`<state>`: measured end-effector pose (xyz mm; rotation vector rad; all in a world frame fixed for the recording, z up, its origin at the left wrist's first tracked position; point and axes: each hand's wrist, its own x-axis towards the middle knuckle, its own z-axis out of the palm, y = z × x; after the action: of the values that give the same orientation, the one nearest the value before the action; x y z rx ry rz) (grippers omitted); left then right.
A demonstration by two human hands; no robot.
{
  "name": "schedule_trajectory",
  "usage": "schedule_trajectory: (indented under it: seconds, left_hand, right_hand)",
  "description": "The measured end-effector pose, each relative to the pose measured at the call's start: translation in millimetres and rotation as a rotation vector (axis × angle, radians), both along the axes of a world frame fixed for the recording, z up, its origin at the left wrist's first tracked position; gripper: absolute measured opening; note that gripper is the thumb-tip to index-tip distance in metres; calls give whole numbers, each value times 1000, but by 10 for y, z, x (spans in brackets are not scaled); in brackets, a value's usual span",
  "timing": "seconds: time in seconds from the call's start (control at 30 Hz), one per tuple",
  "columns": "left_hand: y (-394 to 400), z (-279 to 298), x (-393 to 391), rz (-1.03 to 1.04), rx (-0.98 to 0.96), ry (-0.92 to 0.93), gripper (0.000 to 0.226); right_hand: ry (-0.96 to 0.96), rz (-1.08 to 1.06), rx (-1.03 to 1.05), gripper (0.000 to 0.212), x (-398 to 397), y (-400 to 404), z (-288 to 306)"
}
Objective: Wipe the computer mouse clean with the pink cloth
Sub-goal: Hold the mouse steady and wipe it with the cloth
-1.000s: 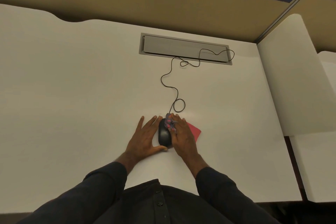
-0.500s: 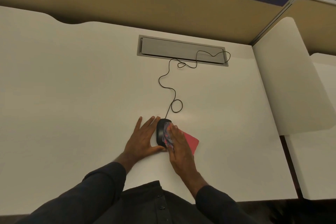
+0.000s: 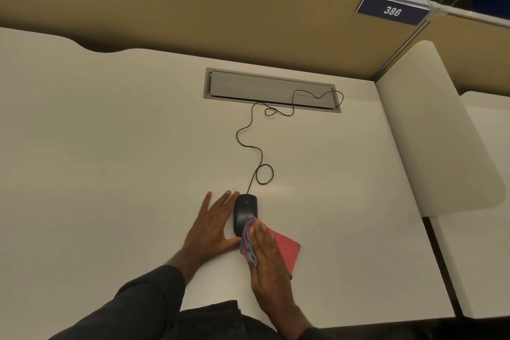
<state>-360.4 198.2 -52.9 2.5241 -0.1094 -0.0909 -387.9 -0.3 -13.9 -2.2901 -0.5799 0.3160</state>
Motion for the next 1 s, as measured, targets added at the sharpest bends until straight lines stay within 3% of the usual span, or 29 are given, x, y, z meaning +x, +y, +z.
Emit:
schedule_trajectory:
  seconds: [0.1,0.53,1.0]
  left_hand:
    - [-3,1,10,-7,18,8,111]
    - [16,41,25,-32,51,-5,111]
    - [-15,79,8,-13,6,-23,108]
  right_hand:
    - [-3,-143,29,67,79,45,-65]
    - [63,-145,-108,49,932,257,-158]
    - [-35,-64,57,69,200,8,-236]
